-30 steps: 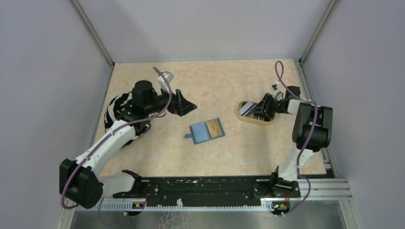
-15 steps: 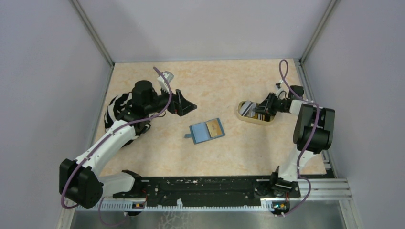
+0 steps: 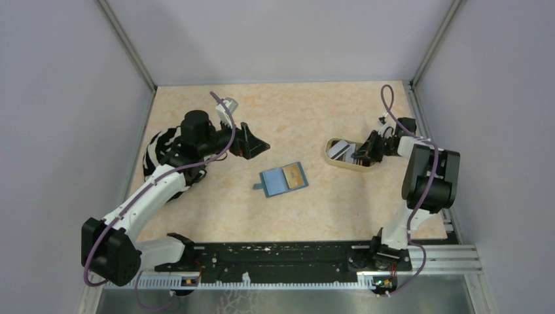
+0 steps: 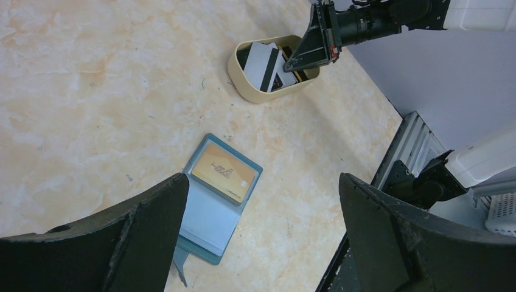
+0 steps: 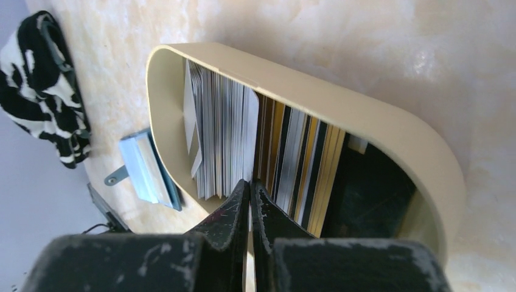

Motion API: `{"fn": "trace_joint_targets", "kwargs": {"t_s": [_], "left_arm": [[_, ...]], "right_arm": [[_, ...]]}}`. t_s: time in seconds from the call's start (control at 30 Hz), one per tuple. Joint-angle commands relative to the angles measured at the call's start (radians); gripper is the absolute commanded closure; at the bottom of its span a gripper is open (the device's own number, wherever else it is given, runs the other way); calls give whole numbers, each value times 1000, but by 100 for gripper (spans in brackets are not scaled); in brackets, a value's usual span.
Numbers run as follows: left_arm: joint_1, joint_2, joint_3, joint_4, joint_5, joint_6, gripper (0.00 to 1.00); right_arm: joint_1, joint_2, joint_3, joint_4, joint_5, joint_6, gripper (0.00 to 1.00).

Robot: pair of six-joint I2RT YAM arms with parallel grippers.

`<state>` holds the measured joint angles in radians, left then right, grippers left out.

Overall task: Put the credit cards into the card holder
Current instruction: Pick up the credit card from the storage box.

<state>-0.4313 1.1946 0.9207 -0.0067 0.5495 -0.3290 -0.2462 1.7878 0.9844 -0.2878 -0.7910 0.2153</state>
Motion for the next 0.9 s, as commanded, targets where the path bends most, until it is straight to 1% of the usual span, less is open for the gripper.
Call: {"fn": "trace_joint_targets", "kwargs": {"t_s": [0.0,0.13,0.33,0.53,0.7,0.8,0.87], "left_arm": [[2,-10,-13,26,-2,5,1],[3,-9,-11,26,0,4,1],[3,-9,-13,27,-1,5,1],[3,-6,-13,27,0,5,1],[3,-4,-17,46,20,-3,1],[3,-2,-27,78,58,-23,1],[3,8,-38,122,112,-40,1]], "right_arm": [[-1,-128,76,-72,111,-84,100],[-24,-182,85,-100,151,-108,100],[-71,-213,94,-127,113,-122,100],[-79,-224,96,-138,85,-128,100],[-99,-239,83,-114,2,-91,100],[-102,-251,60,-63,-101,-15,100],[-101,-255,35,-9,-173,51,100]]}}
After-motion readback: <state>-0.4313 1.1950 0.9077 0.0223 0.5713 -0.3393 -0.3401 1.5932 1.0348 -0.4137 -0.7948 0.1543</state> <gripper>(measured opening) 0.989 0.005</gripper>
